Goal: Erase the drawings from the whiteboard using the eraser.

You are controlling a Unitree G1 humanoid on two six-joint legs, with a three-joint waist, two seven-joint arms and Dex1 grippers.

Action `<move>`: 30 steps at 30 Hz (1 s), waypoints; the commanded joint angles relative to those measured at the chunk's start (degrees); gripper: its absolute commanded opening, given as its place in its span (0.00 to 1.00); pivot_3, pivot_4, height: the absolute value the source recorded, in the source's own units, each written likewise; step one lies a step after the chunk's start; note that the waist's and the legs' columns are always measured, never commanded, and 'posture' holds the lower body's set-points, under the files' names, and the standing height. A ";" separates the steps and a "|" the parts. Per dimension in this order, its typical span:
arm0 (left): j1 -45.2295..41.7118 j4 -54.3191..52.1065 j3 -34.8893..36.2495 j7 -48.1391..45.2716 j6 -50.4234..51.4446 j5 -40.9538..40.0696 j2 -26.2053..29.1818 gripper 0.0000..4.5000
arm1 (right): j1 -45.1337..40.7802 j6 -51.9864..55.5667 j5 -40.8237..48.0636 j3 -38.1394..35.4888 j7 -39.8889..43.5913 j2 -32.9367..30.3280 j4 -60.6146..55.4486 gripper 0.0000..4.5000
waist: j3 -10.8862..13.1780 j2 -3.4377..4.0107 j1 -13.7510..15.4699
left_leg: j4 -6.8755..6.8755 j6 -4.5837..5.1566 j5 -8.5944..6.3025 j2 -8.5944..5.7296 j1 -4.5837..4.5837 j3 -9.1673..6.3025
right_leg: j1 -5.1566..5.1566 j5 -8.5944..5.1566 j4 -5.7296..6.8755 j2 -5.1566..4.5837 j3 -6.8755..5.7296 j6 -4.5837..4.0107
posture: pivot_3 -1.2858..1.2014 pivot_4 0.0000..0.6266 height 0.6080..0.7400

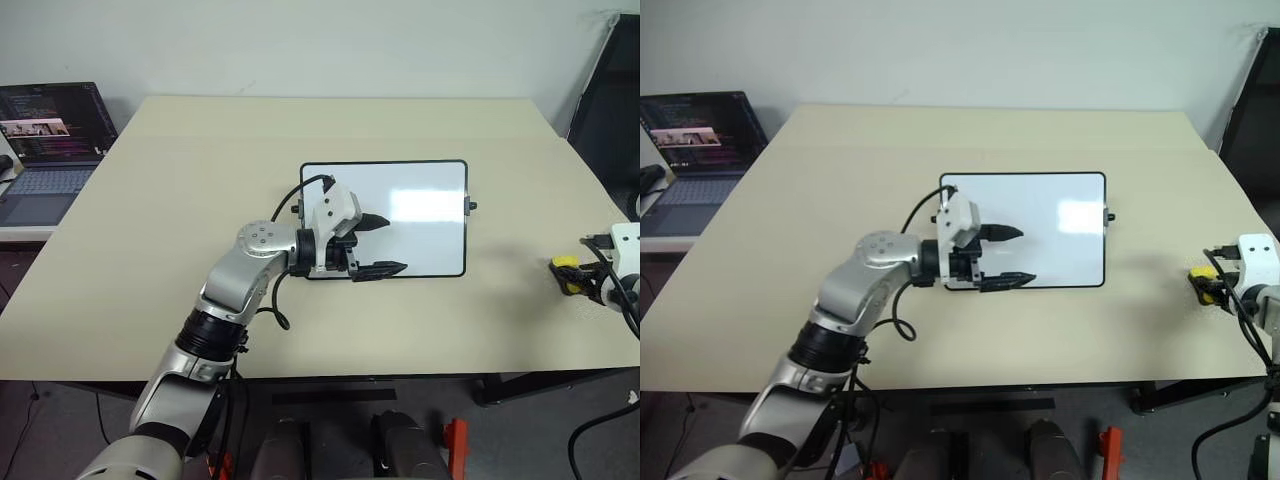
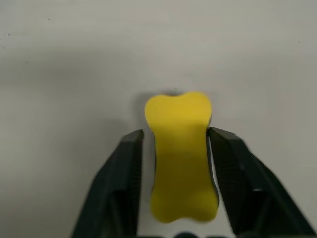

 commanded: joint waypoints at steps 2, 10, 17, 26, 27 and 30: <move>-0.56 -3.27 2.69 0.76 0.23 -1.09 1.16 1.00 | -2.08 0.12 0.94 -1.38 0.07 -1.91 -2.96 0.90 | 0.00 0.00 0.00 | 0.00 0.00 0.00 0.00 0.00 0.00 | 0.00 0.00 0.00 0.00 0.00 0.00 | 0.52 0.24 1.00; 0.57 0.99 25.57 23.79 -2.74 -0.93 2.01 1.00 | -7.26 -19.48 5.29 -4.56 -4.87 12.11 -9.09 0.99 | 0.04 0.04 -1.15 | -0.01 0.00 0.00 0.13 0.18 -0.08 | 0.11 0.01 0.08 0.13 -0.02 0.01 | 0.52 0.24 1.00; 5.09 12.04 29.41 33.82 -12.43 5.67 3.58 1.00 | -6.23 -40.48 1.14 -4.37 -12.29 20.10 5.50 0.99 | 0.03 0.03 0.50 | -0.02 -0.01 0.00 -0.09 0.10 0.01 | 0.13 0.14 -0.03 -0.16 -0.02 -0.15 | 0.52 0.24 1.00; 2.68 32.79 26.13 44.00 -30.75 12.47 -4.43 1.00 | -10.93 -50.00 1.54 -2.15 -11.03 22.43 19.50 0.99 | 0.03 0.02 1.08 | 0.12 -0.01 0.00 -0.16 -0.01 -0.01 | 0.13 0.25 -0.08 -0.24 -0.06 -0.03 | 0.52 0.24 1.00; 2.35 34.31 25.96 44.20 -31.90 12.43 -5.05 1.00 | -11.29 -50.85 1.50 -1.86 -10.52 22.50 20.77 0.99 | 0.03 0.02 1.04 | 0.11 -0.01 0.00 -0.16 -0.01 -0.01 | 0.13 0.25 -0.08 -0.22 -0.07 -0.03 | 0.52 0.24 1.00; 2.93 35.59 25.48 43.79 -32.85 11.81 -6.56 1.00 | -11.51 -52.04 1.56 -1.71 -10.16 22.45 23.11 0.99 | 0.03 0.02 0.93 | 0.08 -0.01 0.00 -0.16 -0.01 0.01 | 0.13 0.25 -0.10 -0.22 -0.05 -0.03 | 0.52 0.24 1.00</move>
